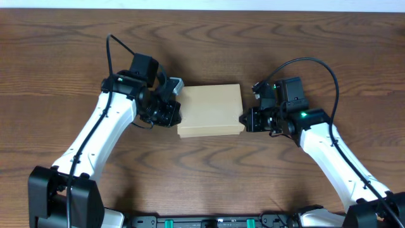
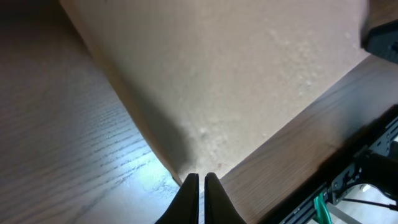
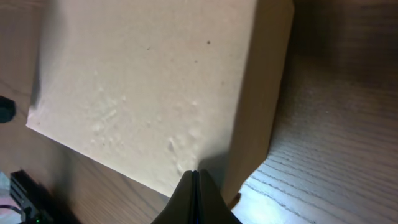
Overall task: Pack container
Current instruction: 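Push the closed box's sides inward with both grippers to square it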
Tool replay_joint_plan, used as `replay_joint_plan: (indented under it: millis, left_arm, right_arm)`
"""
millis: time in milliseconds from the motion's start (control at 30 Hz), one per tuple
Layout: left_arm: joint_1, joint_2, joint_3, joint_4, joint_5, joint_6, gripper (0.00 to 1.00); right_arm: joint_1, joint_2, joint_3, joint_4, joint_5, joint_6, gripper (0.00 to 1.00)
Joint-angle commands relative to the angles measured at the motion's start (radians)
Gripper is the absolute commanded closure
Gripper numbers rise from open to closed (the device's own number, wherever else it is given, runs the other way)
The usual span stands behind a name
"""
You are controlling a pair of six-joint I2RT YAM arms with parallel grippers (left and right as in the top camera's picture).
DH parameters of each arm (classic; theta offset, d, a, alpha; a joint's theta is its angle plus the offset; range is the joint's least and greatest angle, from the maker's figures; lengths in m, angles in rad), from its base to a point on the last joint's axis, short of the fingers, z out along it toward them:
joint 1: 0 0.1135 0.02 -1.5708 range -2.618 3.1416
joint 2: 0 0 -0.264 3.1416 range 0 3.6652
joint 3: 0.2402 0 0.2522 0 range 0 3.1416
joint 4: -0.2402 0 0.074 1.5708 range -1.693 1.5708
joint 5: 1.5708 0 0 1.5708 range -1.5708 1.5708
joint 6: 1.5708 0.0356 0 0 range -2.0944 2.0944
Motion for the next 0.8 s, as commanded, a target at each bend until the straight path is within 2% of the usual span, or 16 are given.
replay_joint_plan:
  millis: [0,767]
  left_arm:
    - [-0.003,-0.002,-0.031,0.004,-0.011,-0.003,0.94]
    - [-0.023,-0.047,-0.043,0.048,-0.055,-0.04,0.94]
  right_arm:
    - [0.016,0.016,-0.012,0.002,0.003,0.003,0.99]
    - [0.016,0.015,-0.01,0.003,-0.012,0.018,0.99]
